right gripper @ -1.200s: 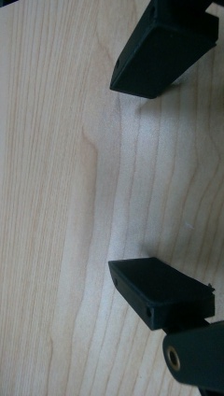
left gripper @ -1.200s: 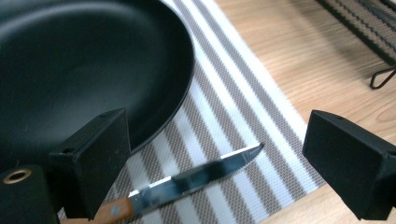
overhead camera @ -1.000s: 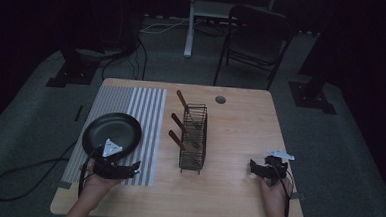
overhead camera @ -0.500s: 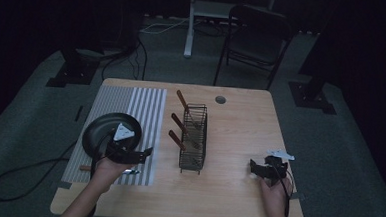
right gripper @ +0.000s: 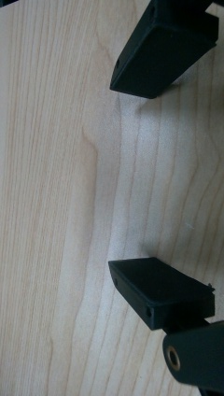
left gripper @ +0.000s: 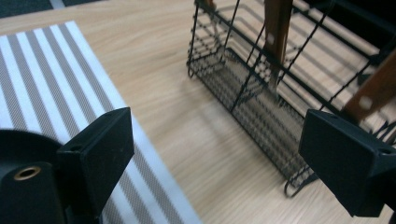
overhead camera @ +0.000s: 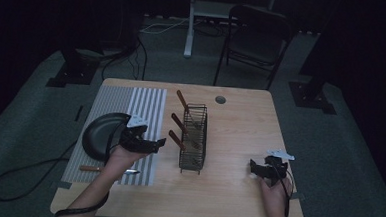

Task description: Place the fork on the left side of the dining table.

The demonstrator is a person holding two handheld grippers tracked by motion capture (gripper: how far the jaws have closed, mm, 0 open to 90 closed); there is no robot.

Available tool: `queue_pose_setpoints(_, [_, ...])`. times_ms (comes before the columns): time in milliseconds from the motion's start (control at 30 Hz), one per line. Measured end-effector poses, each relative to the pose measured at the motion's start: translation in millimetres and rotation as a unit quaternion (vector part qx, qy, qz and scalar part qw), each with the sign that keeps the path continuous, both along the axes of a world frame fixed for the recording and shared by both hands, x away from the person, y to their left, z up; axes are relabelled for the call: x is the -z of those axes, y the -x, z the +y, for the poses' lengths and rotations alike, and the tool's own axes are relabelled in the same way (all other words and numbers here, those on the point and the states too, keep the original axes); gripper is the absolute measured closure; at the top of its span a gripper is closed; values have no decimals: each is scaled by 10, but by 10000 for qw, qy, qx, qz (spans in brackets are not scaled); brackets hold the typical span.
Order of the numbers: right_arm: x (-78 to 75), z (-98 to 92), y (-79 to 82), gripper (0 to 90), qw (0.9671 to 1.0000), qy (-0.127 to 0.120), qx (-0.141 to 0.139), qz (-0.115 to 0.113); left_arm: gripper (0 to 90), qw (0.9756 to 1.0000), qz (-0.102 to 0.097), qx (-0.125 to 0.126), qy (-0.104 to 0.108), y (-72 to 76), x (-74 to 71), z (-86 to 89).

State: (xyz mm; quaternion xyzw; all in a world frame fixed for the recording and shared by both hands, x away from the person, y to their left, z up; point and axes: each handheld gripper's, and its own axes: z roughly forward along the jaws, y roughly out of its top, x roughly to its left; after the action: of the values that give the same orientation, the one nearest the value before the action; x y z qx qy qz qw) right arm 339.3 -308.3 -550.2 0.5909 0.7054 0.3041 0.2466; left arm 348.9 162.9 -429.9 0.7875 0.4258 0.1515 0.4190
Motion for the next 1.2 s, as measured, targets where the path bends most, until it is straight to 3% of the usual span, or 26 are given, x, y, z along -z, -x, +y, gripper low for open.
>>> queue_pose_setpoints(233, [0,1,0,121,10000,-6,3,1,144,9998,-107,40,172,-116,-103,-43])
queue_pose_setpoints(300, [0,0,0,121,10000,-3,3,-4,158,9992,-113,129,362,-190,-192,-46])
queue_pose_setpoints(433, [0,0,0,121,10000,-2,2,-4,163,9985,-166,230,458,-229,-278,-65])
queue_pose_setpoints(567, [-1,0,0,121,10000,-1,2,-2,203,9975,-183,369,569,-266,-354,-88])
queue_pose_setpoints(600, [-1,0,0,121,10000,1,1,-3,253,9972,-187,379,614,-275,-366,-90])
queue_pose_setpoints(767, [0,0,0,121,10000,-1,1,-6,327,9948,-73,504,882,-351,-452,-119])
queue_pose_setpoints(933, [0,0,0,121,10000,-2,3,-6,342,9966,73,460,684,-418,-473,-222])
queue_pose_setpoints(967, [0,0,0,121,10000,-1,2,-6,343,9961,135,458,736,-441,-464,-239])
queue_pose_setpoints(1067, [0,1,0,121,10000,-7,7,0,401,9960,182,436,758,-474,-448,-272])
queue_pose_setpoints(1200, [0,1,0,121,10000,-8,6,0,473,9970,303,367,613,-511,-413,-325])
